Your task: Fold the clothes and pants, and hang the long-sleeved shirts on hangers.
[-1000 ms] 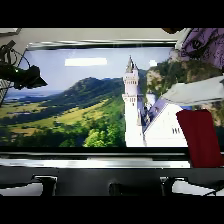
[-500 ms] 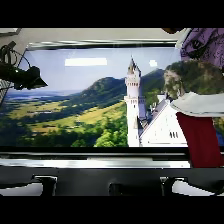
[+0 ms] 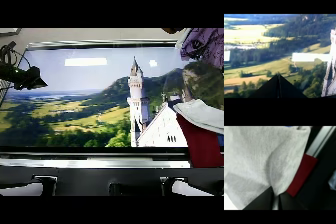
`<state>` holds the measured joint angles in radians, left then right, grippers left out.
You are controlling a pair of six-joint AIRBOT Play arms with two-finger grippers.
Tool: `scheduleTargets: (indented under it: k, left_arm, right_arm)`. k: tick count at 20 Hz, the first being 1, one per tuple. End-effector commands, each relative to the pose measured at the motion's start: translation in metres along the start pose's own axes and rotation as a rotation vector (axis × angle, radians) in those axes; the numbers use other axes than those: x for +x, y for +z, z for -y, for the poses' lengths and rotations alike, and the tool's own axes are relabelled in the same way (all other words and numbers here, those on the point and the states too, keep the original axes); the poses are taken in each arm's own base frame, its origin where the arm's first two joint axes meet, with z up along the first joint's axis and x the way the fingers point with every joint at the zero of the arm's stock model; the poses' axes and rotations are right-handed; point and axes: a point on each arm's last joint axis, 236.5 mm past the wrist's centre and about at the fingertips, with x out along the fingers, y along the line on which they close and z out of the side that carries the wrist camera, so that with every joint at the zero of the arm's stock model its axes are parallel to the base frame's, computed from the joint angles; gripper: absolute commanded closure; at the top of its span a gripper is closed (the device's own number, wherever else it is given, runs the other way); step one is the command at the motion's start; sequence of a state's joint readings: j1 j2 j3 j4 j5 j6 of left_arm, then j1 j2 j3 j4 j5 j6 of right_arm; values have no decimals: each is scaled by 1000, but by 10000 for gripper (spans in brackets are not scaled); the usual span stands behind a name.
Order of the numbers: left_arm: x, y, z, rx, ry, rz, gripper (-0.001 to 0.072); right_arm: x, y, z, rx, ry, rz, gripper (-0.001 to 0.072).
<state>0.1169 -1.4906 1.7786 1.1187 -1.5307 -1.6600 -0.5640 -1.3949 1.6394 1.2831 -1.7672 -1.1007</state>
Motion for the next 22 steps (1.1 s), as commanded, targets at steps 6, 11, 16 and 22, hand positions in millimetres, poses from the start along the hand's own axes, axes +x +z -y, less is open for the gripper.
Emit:
scheduleTargets:
  k: [6,11,16,22]
  left_arm:
    - [-1,0,0,4,0,1,685]
    - [-1,-4,0,4,1,-16,685]
    - [-1,-7,0,4,2,-27,685]
    - [-1,-7,0,4,2,-27,685]
  right_arm:
    - [54,-51,45,25,-191,-67,681]
    - [81,-78,56,29,-254,-127,680]
    - [98,-91,62,15,-293,-157,680]
    - [107,-101,64,22,-311,-180,680]
